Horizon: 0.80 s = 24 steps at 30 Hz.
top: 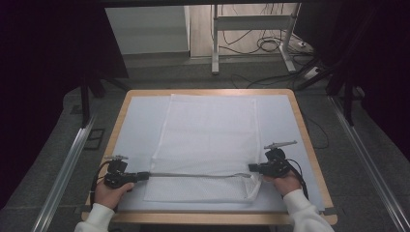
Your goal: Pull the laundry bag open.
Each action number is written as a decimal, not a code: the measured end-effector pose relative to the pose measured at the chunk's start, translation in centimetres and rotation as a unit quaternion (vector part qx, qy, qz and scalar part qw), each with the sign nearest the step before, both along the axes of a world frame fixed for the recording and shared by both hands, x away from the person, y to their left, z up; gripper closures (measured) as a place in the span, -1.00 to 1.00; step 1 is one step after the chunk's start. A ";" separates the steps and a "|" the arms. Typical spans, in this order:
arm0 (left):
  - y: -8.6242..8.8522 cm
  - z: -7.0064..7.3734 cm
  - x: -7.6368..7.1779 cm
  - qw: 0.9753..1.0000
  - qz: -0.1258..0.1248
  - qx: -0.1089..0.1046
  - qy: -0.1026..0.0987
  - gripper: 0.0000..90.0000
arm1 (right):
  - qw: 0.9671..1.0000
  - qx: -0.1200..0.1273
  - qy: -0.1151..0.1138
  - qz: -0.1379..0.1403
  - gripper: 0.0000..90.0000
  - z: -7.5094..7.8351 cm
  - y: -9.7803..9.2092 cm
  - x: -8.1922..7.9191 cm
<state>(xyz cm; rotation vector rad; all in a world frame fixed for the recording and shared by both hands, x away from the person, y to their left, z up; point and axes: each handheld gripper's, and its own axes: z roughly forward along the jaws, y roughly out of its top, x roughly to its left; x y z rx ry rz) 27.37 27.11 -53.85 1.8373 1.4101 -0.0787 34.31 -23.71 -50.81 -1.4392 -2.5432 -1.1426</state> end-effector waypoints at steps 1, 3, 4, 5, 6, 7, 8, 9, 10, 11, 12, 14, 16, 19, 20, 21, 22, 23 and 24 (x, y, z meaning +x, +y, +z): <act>0.0 0.0 0.0 1.000 0.002 0.002 0.000 0.93 | 1.000 0.001 0.001 0.000 0.94 0.0 0.0 0.0; 0.0 0.0 0.0 1.000 0.002 0.003 0.000 0.93 | 1.000 0.001 0.001 0.000 0.94 0.0 -0.1 0.0; 0.0 0.0 0.0 1.000 0.003 0.009 -0.001 0.93 | 1.000 0.001 0.001 0.000 0.94 0.0 -0.1 0.0; 0.1 0.0 0.0 1.000 0.003 0.008 -0.001 0.93 | 1.000 0.001 0.001 0.000 0.95 0.0 -0.1 0.0; 0.1 0.0 0.0 1.000 0.004 0.008 -0.001 0.93 | 1.000 0.002 0.002 0.001 0.95 0.0 -0.1 0.0; 0.1 -0.1 0.0 1.000 0.004 0.009 -0.001 0.93 | 1.000 0.002 0.001 0.001 0.94 0.0 -0.1 0.0; 0.1 -0.1 0.0 1.000 0.004 0.009 -0.001 0.93 | 1.000 0.002 0.001 0.000 0.95 0.0 0.0 -0.1; 0.1 -0.1 0.0 1.000 0.004 0.009 -0.001 0.93 | 1.000 0.000 0.000 0.001 0.94 0.0 -0.1 -0.1; 0.1 -0.1 -0.1 1.000 0.003 0.009 -0.003 0.93 | 1.000 0.000 0.000 0.001 0.94 0.0 -0.1 -0.1; 0.1 -0.1 -0.1 1.000 0.003 0.009 -0.003 0.93 | 1.000 0.001 -0.001 0.001 0.94 0.0 -0.1 -0.1; 0.0 -0.1 -0.2 1.000 0.002 0.010 -0.004 0.92 | 1.000 -0.002 -0.002 0.001 0.94 0.0 0.0 -0.1; -0.4 -0.1 -0.3 1.000 -0.003 0.021 -0.012 0.92 | 1.000 -0.005 -0.003 -0.001 0.94 0.0 0.1 -0.1; -0.6 0.0 -0.3 1.000 -0.005 0.026 -0.016 0.92 | 1.000 -0.009 -0.008 -0.001 0.94 0.0 0.2 -0.2; -0.7 0.1 -0.5 0.999 -0.002 0.032 -0.027 0.87 | 1.000 -0.009 -0.013 -0.002 0.92 0.2 0.3 -0.4; -0.7 0.2 -0.5 0.999 0.002 0.033 -0.032 0.81 | 1.000 -0.009 -0.016 -0.002 0.89 0.3 0.3 -0.5; -0.8 0.3 -0.5 0.999 0.006 0.033 -0.040 0.69 | 1.000 -0.008 -0.019 -0.003 0.78 0.4 0.3 -0.5; -0.9 0.5 -0.6 0.998 0.011 0.032 -0.049 0.56 | 1.000 -0.009 -0.022 -0.005 0.62 0.5 0.2 -0.6; -0.9 0.5 -0.6 0.998 0.011 0.032 -0.049 0.45 | 1.000 -0.009 -0.022 -0.005 0.62 0.5 0.2 -0.6; -0.9 0.8 -0.7 0.998 0.013 0.029 -0.057 0.45 | 1.000 -0.009 -0.027 -0.004 0.53 0.5 0.2 -0.6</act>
